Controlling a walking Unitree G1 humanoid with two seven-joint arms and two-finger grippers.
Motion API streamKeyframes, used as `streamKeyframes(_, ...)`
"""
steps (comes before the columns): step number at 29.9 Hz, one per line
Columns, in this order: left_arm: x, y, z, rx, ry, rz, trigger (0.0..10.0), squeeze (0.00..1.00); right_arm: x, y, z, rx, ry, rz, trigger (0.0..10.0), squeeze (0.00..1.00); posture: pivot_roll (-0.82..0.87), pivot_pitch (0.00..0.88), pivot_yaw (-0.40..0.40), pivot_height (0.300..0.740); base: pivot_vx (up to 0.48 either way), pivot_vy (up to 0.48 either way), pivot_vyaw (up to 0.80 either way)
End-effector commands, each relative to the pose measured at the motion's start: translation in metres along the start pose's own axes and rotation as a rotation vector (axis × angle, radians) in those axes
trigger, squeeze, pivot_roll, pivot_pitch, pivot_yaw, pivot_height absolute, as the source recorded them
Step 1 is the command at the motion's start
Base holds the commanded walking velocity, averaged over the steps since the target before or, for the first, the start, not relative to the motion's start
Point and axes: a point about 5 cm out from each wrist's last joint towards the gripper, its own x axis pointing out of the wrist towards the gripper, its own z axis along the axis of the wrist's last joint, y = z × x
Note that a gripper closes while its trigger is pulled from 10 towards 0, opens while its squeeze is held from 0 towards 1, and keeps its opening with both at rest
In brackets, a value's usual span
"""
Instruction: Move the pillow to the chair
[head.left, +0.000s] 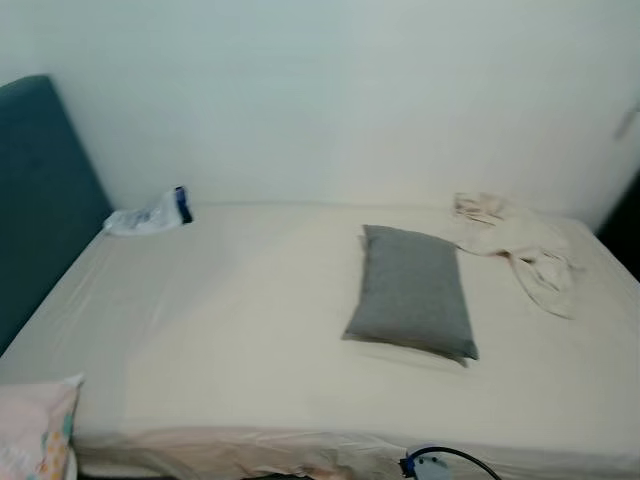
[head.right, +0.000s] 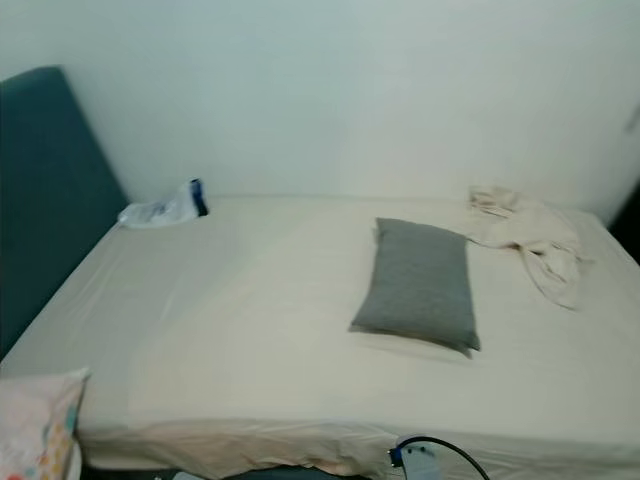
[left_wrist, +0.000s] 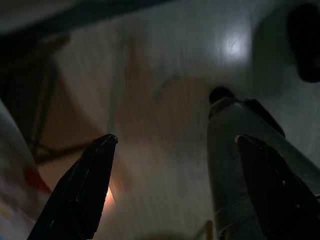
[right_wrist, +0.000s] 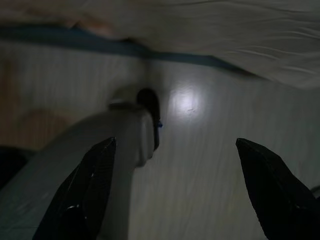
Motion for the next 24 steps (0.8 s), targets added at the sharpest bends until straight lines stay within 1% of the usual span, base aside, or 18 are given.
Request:
streamKeyframes(1,-0.001,0.006,-0.003,0.005,0.003,0.005,10.0,0.00,0.001,0.006,0.006,0.021,-0.020,0.009,10.0,0.00,-0.03,0.000,0.065,0.740,0.000,0.000,-0.71)
streamKeyframes(2,-0.001,0.012,-0.003,0.016,0.011,0.015,10.0,0.00,0.002,0.010,0.012,0.025,-0.037,0.021,10.0,0.00,-0.02,0.000,0.059,0.740,0.000,0.000,-0.71)
streamKeyframes(4,-0.001,0.020,0.002,-0.063,-0.012,0.034,10.0,0.00,0.003,0.018,0.021,0.009,-0.057,0.054,10.0,0.00,-0.01,0.000,0.054,0.740,0.000,0.000,-0.71)
streamKeyframes(5,-0.002,0.023,0.004,-0.089,-0.022,0.040,10.0,0.00,0.003,0.022,0.022,-0.003,-0.059,0.065,10.0,0.00,0.00,0.000,0.042,0.740,0.000,0.000,-0.71)
streamKeyframes(7,-0.002,0.028,0.009,-0.100,-0.037,0.057,10.0,0.00,0.003,0.029,0.021,-0.055,-0.047,0.089,10.0,0.00,0.01,0.000,0.021,0.740,0.000,0.000,-0.71)
streamKeyframes(8,-0.002,0.032,0.012,-0.126,-0.047,0.073,10.0,0.00,0.003,0.032,0.020,-0.094,-0.038,0.100,10.0,0.00,0.03,0.000,0.010,0.740,0.000,0.000,-0.71)
streamKeyframes(9,-0.001,0.034,0.016,-0.172,-0.063,0.083,10.0,0.00,0.003,0.035,0.021,-0.116,-0.036,0.110,10.0,0.00,0.04,0.000,0.004,0.740,0.000,0.000,-0.71)
streamKeyframes(12,-0.002,0.043,0.030,-0.269,-0.113,0.110,10.0,0.00,0.004,0.041,0.026,-0.145,-0.043,0.131,10.0,0.00,0.06,0.000,-0.012,0.740,0.000,0.000,-0.71)
streamKeyframes(15,-0.002,0.045,0.041,-0.278,-0.145,0.117,10.0,0.00,0.004,0.042,0.027,-0.094,-0.043,0.126,10.0,0.00,0.07,0.000,-0.018,0.740,0.000,0.000,-0.71)
streamKeyframes(16,-0.002,0.045,0.041,-0.278,-0.145,0.117,10.0,0.00,0.004,0.042,0.027,-0.094,-0.043,0.126,10.0,0.00,0.07,0.000,-0.018,0.740,0.000,0.000,-0.71)
streamKeyframes(17,-0.002,0.047,0.046,-0.267,-0.157,0.119,10.0,0.00,0.004,0.046,0.028,-0.105,-0.045,0.139,10.0,0.00,0.07,0.000,-0.018,0.740,0.000,0.000,-0.71)
streamKeyframes(19,-0.002,0.047,0.048,-0.228,-0.160,0.116,10.0,0.00,0.004,0.049,0.030,-0.110,-0.052,0.146,10.0,0.00,0.07,0.000,-0.017,0.740,0.000,0.000,-0.71)
streamKeyframes(20,-0.002,0.046,0.048,-0.197,-0.156,0.115,10.0,0.00,0.004,0.051,0.032,-0.091,-0.058,0.151,10.0,0.00,0.07,0.000,-0.011,0.740,0.000,0.000,-0.71)
streamKeyframes(22,-0.001,0.044,0.046,-0.193,-0.148,0.113,10.0,0.00,0.004,0.052,0.032,-0.092,-0.059,0.153,10.0,0.00,0.06,0.000,0.002,0.740,0.000,0.000,-0.71)
streamKeyframes(24,0.000,0.033,0.041,-0.148,-0.123,0.080,10.0,0.00,0.004,0.050,0.033,-0.094,-0.060,0.148,10.0,0.00,0.06,0.000,0.024,0.740,0.000,0.000,-0.71)
